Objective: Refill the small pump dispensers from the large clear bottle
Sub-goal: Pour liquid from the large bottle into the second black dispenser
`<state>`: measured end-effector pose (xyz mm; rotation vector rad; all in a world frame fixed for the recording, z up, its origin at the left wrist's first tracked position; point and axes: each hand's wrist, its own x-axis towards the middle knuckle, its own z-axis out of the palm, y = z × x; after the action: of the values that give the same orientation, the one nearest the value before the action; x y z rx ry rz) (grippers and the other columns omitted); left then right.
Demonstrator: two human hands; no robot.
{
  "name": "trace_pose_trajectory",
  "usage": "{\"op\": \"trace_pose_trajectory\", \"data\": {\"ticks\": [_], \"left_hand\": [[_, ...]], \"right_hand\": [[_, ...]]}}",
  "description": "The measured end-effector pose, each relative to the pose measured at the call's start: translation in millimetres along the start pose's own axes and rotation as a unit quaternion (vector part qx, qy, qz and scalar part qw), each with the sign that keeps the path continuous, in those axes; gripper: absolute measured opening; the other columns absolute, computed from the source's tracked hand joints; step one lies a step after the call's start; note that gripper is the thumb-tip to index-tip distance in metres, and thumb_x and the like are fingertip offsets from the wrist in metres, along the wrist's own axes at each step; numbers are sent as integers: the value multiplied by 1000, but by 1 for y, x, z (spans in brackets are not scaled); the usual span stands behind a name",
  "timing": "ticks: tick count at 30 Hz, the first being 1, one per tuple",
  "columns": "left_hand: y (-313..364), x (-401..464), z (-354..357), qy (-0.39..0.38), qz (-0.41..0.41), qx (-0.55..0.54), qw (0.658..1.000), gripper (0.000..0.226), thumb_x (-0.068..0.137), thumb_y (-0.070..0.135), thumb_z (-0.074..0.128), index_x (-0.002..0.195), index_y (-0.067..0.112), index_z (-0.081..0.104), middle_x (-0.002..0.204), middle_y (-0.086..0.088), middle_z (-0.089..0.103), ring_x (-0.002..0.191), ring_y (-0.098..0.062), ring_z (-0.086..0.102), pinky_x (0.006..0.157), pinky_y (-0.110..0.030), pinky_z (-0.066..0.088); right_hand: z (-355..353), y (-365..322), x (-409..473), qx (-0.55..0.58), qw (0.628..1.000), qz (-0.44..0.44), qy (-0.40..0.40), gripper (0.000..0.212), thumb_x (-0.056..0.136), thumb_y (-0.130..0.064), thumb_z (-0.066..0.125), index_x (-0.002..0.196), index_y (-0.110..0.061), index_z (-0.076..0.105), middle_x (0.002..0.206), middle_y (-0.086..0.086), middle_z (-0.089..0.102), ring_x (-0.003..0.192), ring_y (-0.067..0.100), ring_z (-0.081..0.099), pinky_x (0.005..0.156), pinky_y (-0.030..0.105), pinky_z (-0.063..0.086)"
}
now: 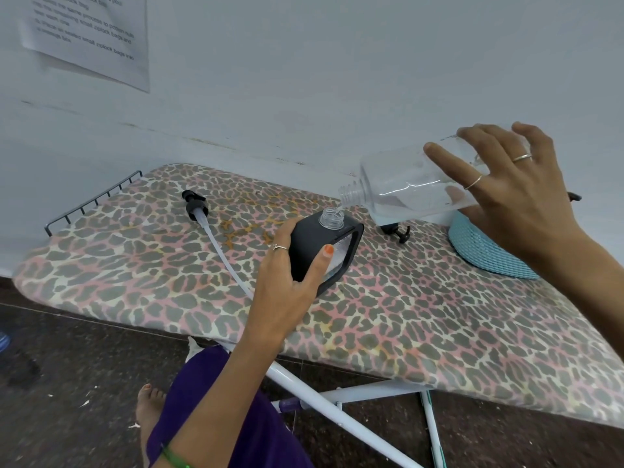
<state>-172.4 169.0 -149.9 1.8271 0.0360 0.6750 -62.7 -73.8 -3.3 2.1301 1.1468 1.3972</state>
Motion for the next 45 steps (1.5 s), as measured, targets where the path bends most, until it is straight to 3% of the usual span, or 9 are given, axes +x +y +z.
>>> {"op": "trace_pose_trajectory", "data": {"ticks": [10,13,18,22,26,30,35,45], "left_hand": [[-2,0,0,0,-13,4,1000,65,87,70,38,141,34,33,120,0,61,108,-19,58,92,-43,50],[-1,0,-1,2,-14,5,1000,62,88,66,39,141,33,34,123,4,59,111,-14,56,95,-37,48],[-2,1,0,-1,-16,-1,1000,65,87,69,38,141,33,35,123,3,60,111,-16,57,93,-42,49],[-2,0,0,2,-16,4,1000,65,87,71,38,140,35,35,117,1,62,106,-19,59,90,-35,50],[-3,1,0,4,-19,-3,1000,67,86,72,38,141,34,35,122,4,60,112,-15,57,96,-39,48],[-3,1,0,7,-17,4,1000,71,84,76,36,142,35,33,116,-1,61,107,-20,58,92,-43,49],[-4,1,1,4,-17,-11,1000,67,85,73,38,140,36,35,125,8,59,114,-12,56,95,-41,49],[-3,1,0,2,-10,-6,1000,66,86,70,38,140,33,35,125,7,58,115,-11,55,96,-37,48]], "right_hand": [[-1,2,3,-10,1000,-7,4,58,90,-9,63,143,-20,41,130,26,53,119,41,51,99,57,34],[-2,3,4,-12,1000,-9,3,61,88,-8,66,143,-20,41,130,26,53,119,41,51,99,58,34],[-3,4,6,-19,1000,-14,2,68,84,-6,70,143,-20,40,131,26,52,120,41,51,100,59,34],[-3,6,7,-18,1000,-21,4,67,84,-4,69,143,-22,40,131,25,53,120,40,52,100,58,33],[-3,6,8,-20,1000,-22,4,64,87,-5,66,143,-22,40,131,25,53,120,40,52,101,58,32],[-3,5,9,-21,1000,-22,4,65,86,-4,66,143,-23,40,131,24,53,121,39,50,101,57,31],[-3,5,10,-22,999,-30,2,63,88,-5,65,143,-23,40,131,23,53,122,38,50,102,57,31],[-3,7,16,-35,999,-40,5,63,88,-5,65,144,-23,41,131,22,53,122,38,50,102,57,31]]}}
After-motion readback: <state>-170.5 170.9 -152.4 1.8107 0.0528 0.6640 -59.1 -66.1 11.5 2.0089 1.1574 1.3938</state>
